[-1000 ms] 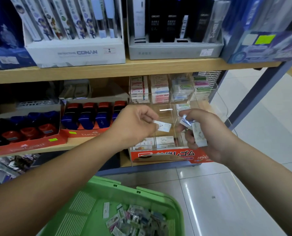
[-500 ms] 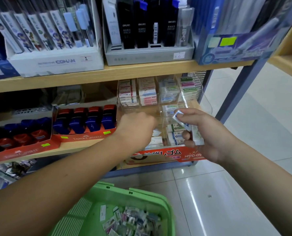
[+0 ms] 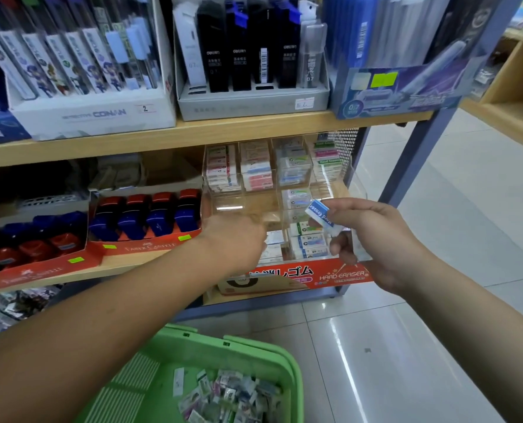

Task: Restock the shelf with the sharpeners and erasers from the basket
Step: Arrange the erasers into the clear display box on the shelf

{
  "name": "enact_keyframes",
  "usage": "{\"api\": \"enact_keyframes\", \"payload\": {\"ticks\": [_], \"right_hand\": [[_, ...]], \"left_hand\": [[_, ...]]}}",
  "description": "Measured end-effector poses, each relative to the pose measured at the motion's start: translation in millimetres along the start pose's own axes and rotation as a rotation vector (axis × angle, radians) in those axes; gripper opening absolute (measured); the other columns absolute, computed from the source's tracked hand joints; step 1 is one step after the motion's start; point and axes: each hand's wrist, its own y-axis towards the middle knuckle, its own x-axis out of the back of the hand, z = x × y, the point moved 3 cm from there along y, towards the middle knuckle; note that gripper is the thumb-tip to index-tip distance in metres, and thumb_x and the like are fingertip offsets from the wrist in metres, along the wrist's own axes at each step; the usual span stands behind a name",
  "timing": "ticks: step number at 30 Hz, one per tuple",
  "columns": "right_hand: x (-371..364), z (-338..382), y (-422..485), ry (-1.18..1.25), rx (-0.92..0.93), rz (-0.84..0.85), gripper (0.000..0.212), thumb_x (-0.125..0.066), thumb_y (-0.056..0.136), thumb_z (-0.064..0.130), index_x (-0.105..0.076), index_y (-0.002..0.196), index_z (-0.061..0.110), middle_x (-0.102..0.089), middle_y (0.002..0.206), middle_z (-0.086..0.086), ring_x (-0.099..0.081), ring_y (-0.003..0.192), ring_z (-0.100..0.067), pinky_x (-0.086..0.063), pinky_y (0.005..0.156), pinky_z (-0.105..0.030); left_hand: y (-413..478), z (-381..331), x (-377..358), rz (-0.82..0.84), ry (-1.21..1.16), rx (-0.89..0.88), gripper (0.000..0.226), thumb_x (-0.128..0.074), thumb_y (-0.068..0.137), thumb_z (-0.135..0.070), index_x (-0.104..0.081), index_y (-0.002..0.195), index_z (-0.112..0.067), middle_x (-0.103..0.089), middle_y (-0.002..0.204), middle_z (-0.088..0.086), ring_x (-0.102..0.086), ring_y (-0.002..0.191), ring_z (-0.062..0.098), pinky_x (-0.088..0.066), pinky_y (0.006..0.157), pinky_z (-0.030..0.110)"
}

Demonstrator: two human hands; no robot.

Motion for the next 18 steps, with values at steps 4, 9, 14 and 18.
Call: {"api": "enact_keyframes", "payload": {"ticks": [4, 9, 14, 18], "right_hand": [[11, 3, -4, 0.02, -0.006, -0.054, 0.015, -0.068, 0.098, 0.01, -0.08, 0.107, 0.014, -0.08, 0.095, -0.01, -0.06, 0.056, -0.021, -0.042, 0.053, -0.029], [36, 8, -5, -0.049, 0.103, -0.207, 0.007, -0.079, 0.092, 0.019, -0.08, 0.098, 0.016, -0.079, 0.087, -0.007, -0.057, 0.049, -0.011, -0.044, 0.041, -0.024], [47, 8, -11, -0.035, 0.128, -0.189, 0.015, -0.085, 0.085, 0.018, -0.079, 0.096, 0.012, -0.075, 0.077, -0.007, -0.051, 0.05, -0.017, -0.041, 0.04, -0.023], [55, 8, -13, -0.017, 0.101, -0.156, 0.02, -0.083, 0.088, 0.026, -0.077, 0.099, 0.011, -0.078, 0.084, -0.009, -0.059, 0.059, -0.024, -0.042, 0.041, -0.025]], "left_hand": [[-2, -3, 4, 0.049, 0.064, -0.007, 0.023, -0.047, 0.105, -0.035, -0.064, 0.113, -0.022, -0.06, 0.107, -0.002, -0.061, 0.096, 0.022, -0.057, 0.076, 0.044], [-8, -15, 31, -0.206, -0.049, 0.052, 0.012, -0.057, 0.099, -0.02, -0.067, 0.094, -0.026, -0.062, 0.087, -0.004, -0.064, 0.08, 0.02, -0.056, 0.065, 0.035], [-6, -63, 66, -0.187, -1.109, -0.001, 0.02, -0.071, 0.095, -0.045, -0.075, 0.093, -0.025, -0.074, 0.082, -0.001, -0.072, 0.069, 0.016, -0.055, 0.055, 0.026], [7, -77, 69, -0.109, -1.543, 0.08, 0.02, -0.075, 0.094, -0.023, -0.064, 0.106, -0.011, -0.077, 0.085, 0.006, -0.074, 0.069, 0.017, -0.041, 0.041, 0.026]]}}
